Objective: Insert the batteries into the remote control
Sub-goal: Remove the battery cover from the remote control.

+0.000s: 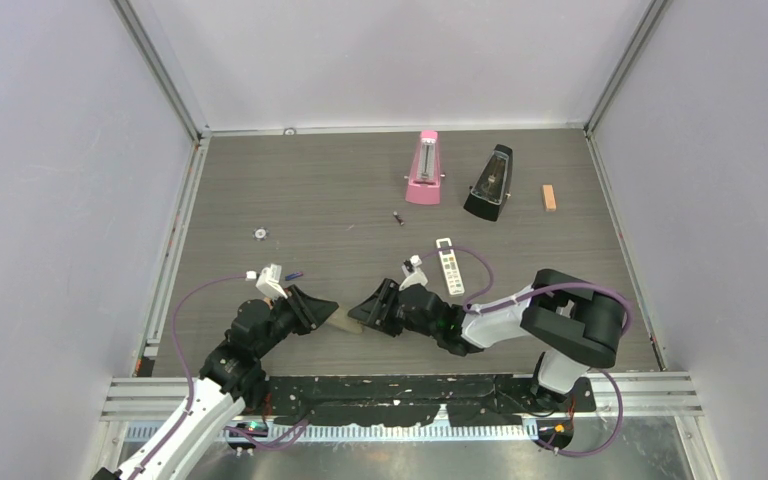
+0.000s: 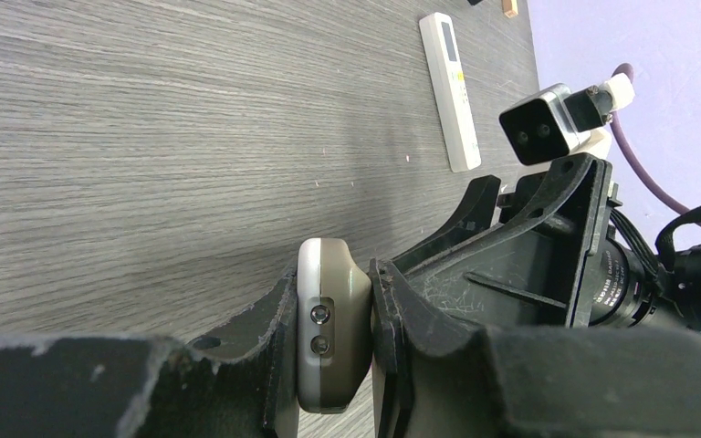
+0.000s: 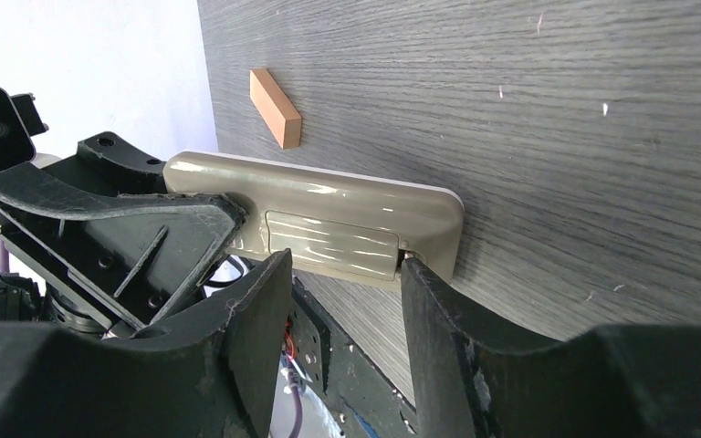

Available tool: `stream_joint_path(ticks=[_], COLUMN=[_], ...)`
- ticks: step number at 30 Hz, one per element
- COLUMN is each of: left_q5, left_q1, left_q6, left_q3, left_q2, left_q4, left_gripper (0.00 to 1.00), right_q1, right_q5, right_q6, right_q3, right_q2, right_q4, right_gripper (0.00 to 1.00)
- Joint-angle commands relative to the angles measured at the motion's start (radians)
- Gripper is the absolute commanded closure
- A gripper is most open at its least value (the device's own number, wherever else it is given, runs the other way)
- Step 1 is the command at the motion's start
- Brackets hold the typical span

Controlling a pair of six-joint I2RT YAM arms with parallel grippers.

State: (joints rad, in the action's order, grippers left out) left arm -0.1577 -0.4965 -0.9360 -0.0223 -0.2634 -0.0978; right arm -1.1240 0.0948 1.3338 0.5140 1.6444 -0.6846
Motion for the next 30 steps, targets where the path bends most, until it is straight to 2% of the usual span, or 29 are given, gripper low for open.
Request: stream_joint_path(ticks=[1,21,30], left_q5=[0.013,-0.007,-0.048], left_q1=[-0.002,-0.002,-0.002], left_q6=[0.053,0.048,0.012], left_q3=[0.034,0.046,0.082], left_q2=[0.001,-0.004,-0.030], left_q4=[-0.173,-0.158,-0.117], left_gripper=[1.00,1.00,1.00], right_q1=[0.000,0.008,0.011], right_q5=[0.014,0.012,-0.050], right_q6=[-0.003,0.015,0.069], right_q3=[0.032,0.017,-0.017], right_q2=[0.016,0.078,0.185], right_q4=[-0.051,-0.100,-0.399], right_gripper=[0.47,0.48,0.49])
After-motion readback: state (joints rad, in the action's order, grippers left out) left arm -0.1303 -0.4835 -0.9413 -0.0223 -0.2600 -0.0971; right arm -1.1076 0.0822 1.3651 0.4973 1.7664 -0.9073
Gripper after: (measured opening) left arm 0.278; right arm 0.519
